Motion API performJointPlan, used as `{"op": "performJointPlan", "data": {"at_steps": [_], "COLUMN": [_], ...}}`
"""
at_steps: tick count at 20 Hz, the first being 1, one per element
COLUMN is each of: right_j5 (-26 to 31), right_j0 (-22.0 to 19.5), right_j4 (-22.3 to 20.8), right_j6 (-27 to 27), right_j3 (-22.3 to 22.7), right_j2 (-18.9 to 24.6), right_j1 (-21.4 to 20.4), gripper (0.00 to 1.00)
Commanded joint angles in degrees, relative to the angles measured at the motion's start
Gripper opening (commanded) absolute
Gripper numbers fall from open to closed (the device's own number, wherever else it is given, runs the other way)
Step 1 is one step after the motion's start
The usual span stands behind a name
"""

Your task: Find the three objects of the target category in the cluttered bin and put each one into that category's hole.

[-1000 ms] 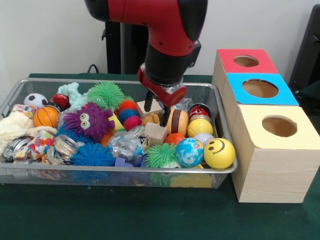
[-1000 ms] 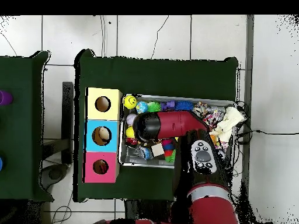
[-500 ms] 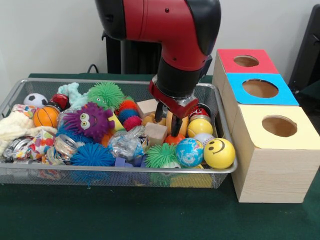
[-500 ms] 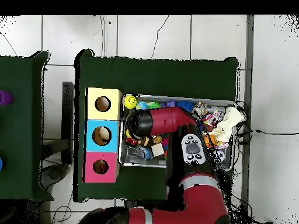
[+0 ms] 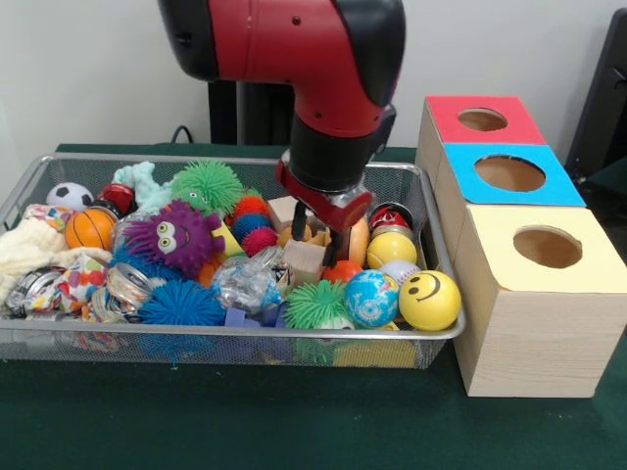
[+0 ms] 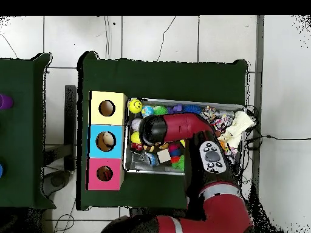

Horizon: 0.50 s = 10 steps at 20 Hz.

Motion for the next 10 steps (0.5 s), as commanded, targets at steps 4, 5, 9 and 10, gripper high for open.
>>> {"op": "performJointPlan", "data": {"at_steps": [4,5,9,10], "right_j5": [-0.2,-0.2,0.1,0.0], "right_j0": [-5.6,-6.1,-7.2,-7.4], "right_j4": [-3.4,-3.4,-3.9,-4.1], "right_j6": [-16.5,-16.5,-16.4,-16.3], "right_j3": [8.3,9.1,10.4,10.6], "right_j2": [8.0,8.4,9.4,9.6], "right_j1": [-4.4,-5.0,-6.0,-6.1], "gripper": [1.0,1.0,1.0,1.0]}}
